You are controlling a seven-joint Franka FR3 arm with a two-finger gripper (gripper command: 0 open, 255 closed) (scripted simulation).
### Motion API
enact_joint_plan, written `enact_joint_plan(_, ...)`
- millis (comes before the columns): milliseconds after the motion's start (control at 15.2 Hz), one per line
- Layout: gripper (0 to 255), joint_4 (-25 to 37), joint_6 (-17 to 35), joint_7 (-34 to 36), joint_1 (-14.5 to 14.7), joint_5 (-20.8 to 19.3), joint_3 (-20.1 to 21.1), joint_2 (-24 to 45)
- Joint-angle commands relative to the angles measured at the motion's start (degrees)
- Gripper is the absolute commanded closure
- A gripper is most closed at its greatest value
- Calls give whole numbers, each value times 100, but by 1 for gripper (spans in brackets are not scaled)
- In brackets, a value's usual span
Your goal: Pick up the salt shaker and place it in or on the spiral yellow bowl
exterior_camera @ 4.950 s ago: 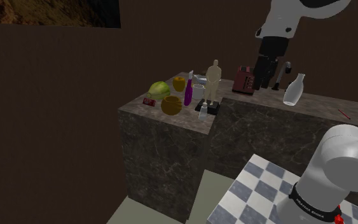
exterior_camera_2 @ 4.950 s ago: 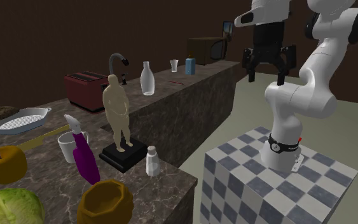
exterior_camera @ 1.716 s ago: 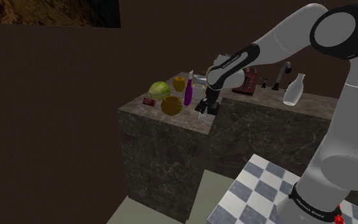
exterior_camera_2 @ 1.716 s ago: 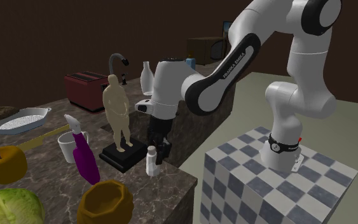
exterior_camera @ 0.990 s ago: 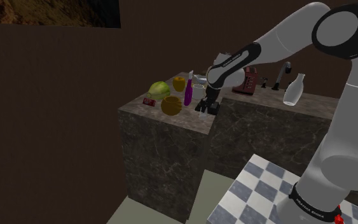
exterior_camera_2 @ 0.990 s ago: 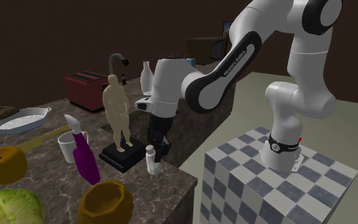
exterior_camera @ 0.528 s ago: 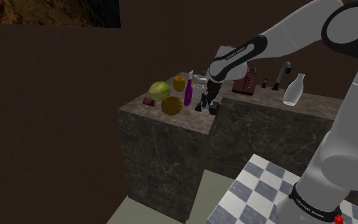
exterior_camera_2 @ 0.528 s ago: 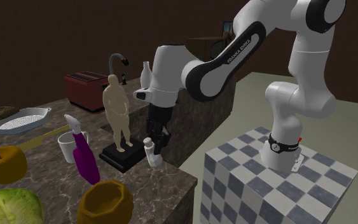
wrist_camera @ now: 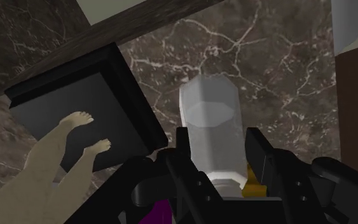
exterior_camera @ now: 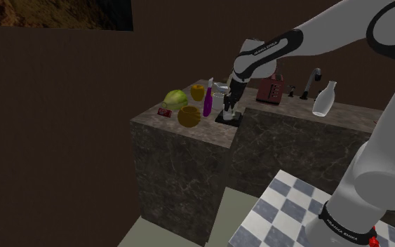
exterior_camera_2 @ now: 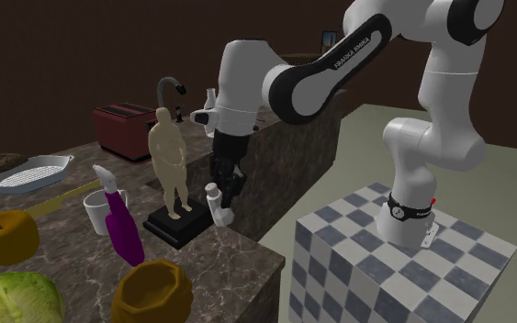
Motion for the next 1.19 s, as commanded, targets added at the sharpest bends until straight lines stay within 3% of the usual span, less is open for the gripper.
enact_joint_plan(0,255,93,-165,38,6,-38,3,-72)
enact_joint_plan(990,255,853,-1253,162,14,-185,17,-415)
enact_joint_plan(1122,255,1262,-1338,304,94,-129,95,-84)
